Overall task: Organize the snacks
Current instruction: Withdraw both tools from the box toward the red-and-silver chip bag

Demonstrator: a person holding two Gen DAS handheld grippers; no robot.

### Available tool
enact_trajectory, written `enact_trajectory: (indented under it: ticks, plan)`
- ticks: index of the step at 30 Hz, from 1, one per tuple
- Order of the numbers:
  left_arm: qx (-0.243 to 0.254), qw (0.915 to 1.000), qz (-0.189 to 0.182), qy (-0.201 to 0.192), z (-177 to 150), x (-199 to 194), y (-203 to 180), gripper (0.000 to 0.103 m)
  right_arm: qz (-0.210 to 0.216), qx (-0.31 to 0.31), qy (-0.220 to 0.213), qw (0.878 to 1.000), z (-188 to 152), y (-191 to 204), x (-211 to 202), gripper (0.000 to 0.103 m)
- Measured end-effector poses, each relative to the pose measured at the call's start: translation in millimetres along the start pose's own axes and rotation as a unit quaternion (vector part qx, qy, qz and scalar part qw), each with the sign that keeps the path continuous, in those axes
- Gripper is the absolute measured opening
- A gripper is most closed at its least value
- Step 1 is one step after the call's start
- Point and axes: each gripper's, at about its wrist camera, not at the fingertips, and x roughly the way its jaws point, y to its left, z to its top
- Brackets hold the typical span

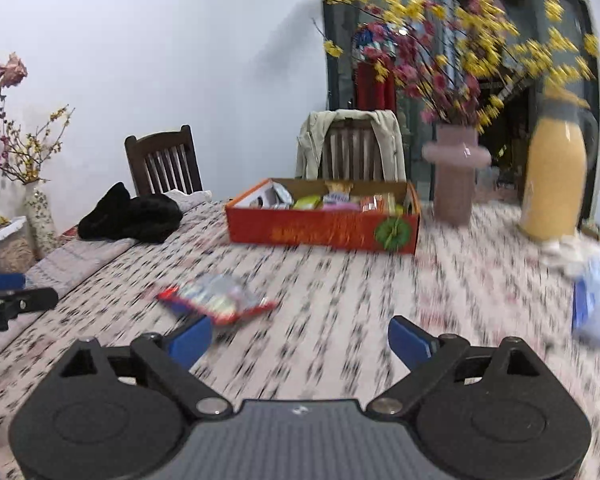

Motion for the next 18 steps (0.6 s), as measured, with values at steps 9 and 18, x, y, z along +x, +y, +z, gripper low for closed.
enact_trajectory:
  ticks: [9, 18]
  plan:
    - [0.01, 0.9998, 0.009, 0.015, -30.6, -8.7, 7.4, 0.099, 0.014, 0.002, 0.034, 0.999, -51.4, 19.5, -15.6, 0.097]
    - [0.003, 0.9998, 0.007, 0.016, -24.7, 0.7, 12.0, 0.1, 0.013, 0.005, 0.027, 1.0, -44.2, 21.9, -9.5, 0.097]
